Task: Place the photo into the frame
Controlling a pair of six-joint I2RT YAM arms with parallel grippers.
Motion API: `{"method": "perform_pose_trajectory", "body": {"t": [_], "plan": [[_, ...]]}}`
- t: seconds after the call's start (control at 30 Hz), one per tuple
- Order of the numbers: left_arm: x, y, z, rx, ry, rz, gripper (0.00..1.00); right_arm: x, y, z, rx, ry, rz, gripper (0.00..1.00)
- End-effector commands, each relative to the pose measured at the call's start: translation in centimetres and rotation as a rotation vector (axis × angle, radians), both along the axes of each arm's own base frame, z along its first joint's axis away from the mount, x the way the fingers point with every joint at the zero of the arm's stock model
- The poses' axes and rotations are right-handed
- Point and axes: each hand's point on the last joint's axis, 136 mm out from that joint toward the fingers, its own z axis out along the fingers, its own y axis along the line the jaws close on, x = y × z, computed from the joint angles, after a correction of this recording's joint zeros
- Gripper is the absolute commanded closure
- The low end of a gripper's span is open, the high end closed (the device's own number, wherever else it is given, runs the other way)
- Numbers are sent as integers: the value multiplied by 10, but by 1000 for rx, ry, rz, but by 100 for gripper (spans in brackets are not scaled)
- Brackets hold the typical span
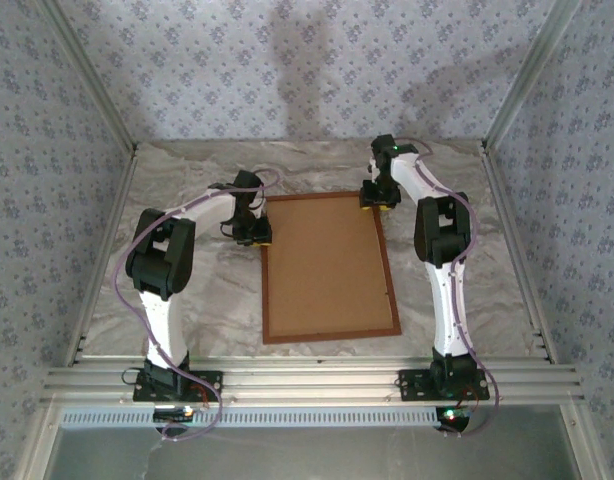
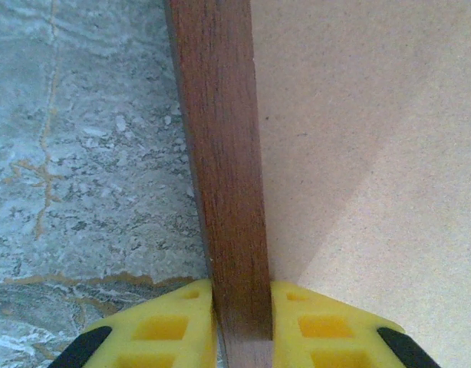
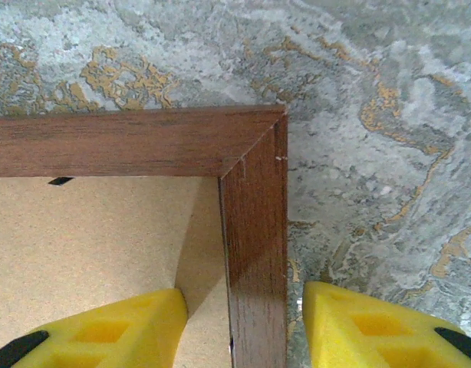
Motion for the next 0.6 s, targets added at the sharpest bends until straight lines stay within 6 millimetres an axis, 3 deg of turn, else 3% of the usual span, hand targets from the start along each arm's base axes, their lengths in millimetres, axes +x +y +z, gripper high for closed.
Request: {"method": "perform_pose_trajectory", "body": {"t": [0.0,0.17,0.33,0.4,0.57], "plan": [[-9,4,-32,56,46,-24,78,-25,21,-31,19,115,33,52],[-8,6,-31,60,45,-23,78,-8,14,15,4,-6,23,51],[-6,7,-28,60,40,-19,78,3,-9,55,-33,-103,-1,49],[-6,7,-28,61,40,-21,78,5,-18,60,-38,-114,-13,50],[-6,7,-29,62,42,-21,78,4,-28,49,-53,-87,-18,50]]}}
